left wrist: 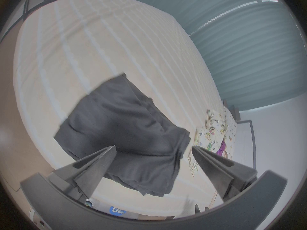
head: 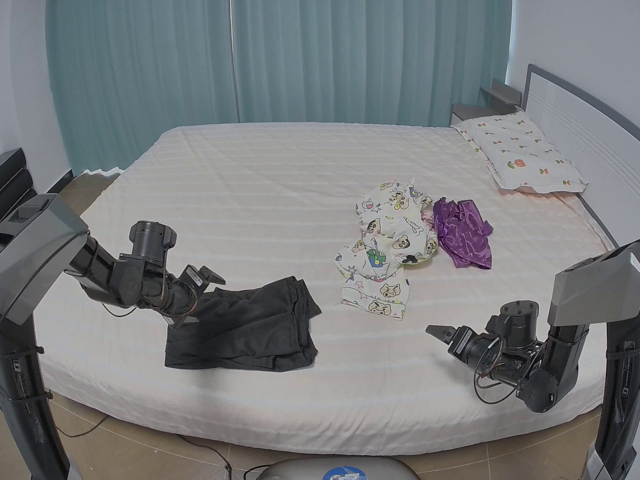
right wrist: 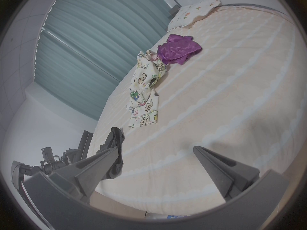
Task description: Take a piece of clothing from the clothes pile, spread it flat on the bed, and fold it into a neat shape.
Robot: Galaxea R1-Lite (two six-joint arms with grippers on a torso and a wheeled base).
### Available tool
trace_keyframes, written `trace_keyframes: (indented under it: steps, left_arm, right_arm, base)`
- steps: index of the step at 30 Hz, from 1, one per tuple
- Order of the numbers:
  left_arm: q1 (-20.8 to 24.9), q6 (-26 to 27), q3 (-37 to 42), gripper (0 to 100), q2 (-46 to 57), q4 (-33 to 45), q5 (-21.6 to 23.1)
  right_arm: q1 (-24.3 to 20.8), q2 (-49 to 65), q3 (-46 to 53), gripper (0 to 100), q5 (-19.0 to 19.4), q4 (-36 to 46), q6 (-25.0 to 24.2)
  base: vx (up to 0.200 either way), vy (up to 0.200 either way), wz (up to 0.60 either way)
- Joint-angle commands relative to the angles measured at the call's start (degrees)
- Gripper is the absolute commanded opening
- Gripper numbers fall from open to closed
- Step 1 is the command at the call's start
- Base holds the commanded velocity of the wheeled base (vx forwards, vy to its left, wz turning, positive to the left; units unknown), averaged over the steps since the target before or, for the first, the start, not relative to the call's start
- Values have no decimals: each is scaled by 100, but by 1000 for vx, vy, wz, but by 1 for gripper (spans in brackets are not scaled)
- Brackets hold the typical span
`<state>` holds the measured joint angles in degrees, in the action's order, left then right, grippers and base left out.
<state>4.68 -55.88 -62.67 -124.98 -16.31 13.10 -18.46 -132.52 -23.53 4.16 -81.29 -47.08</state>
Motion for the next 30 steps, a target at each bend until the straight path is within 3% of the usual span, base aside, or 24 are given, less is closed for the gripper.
trace_keyframes:
  steps: [1,6,13,30]
  left_arm:
    - [-336,-46,686,100,70,-601,122]
    - [-618,-467,897,100,26,-1243,359]
    - [-767,-485,906,100,0,-1269,403]
    - [-908,-494,1020,100,-9,-1278,711]
  right_arm:
    - [-308,-212,-319,100,-3,43,199]
    - [-510,-327,-715,100,-38,561,656]
    - [-817,-476,-1180,100,-38,799,762]
    - [-826,-801,-2569,100,-64,1897,1113]
  base:
    - [0,200,0]
    - [0,200,0]
    - [0,200,0]
    - [0,188,0]
